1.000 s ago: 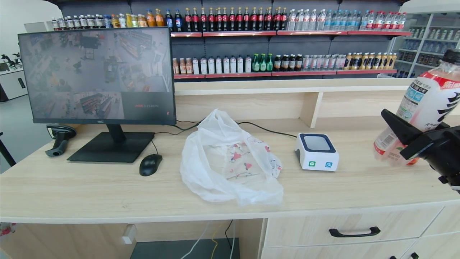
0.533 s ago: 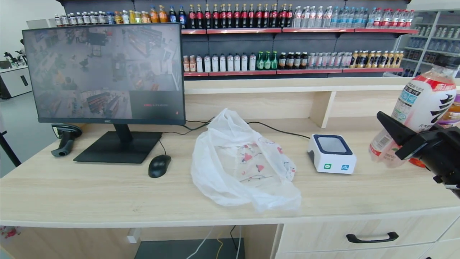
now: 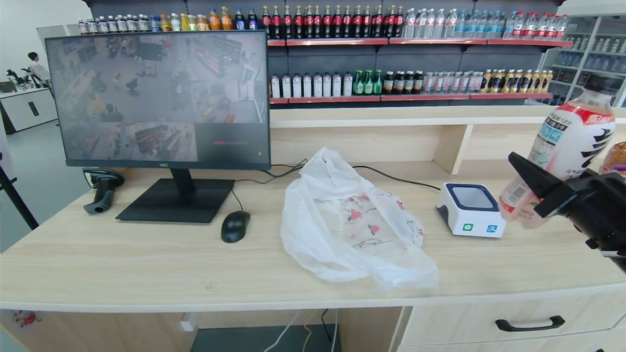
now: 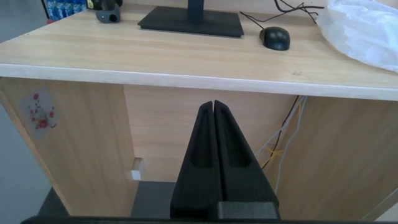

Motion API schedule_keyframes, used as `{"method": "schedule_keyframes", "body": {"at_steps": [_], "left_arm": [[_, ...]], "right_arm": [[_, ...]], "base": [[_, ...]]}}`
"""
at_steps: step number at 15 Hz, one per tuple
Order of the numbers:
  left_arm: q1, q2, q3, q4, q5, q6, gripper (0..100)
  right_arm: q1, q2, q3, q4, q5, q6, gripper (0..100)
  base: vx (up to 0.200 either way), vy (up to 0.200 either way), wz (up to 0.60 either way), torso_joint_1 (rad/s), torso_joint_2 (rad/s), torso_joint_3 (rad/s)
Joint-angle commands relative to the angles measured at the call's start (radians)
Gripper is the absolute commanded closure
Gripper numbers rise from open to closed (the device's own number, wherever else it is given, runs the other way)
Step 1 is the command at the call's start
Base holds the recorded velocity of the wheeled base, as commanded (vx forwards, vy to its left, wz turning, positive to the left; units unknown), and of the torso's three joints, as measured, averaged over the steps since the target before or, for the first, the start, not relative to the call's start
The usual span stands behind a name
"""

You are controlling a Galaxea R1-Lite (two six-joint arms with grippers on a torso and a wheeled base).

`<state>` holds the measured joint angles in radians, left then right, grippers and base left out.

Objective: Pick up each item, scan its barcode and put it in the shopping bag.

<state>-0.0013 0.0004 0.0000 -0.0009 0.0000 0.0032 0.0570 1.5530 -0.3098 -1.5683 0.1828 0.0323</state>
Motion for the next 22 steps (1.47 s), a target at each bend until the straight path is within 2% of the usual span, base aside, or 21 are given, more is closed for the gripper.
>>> {"method": "schedule_keyframes", "body": {"at_steps": [1,7,22], "left_arm": [[0.001,0.0,0.0,-0.001,0.0,0.0,100],[0.0,0.0,0.0,-0.001,0.0,0.001,100],[0.001,0.0,0.0,-0.001,0.0,0.001,100]], "right_arm": [[0.0,0.012,-0.002,-0.003,0.0,0.0,100],[0.003,0.038,-0.014,-0.003,0.001,-0.005,100],[0.104,0.391,-0.134,-0.003,0.006,0.012,100]], "base": [[0.0,0.0,0.6,0.002,0.0,-0.002],[0.0,0.0,0.6,0.002,0.01,0.0],[0.0,0.0,0.0,0.0,0.0,0.0]]}}
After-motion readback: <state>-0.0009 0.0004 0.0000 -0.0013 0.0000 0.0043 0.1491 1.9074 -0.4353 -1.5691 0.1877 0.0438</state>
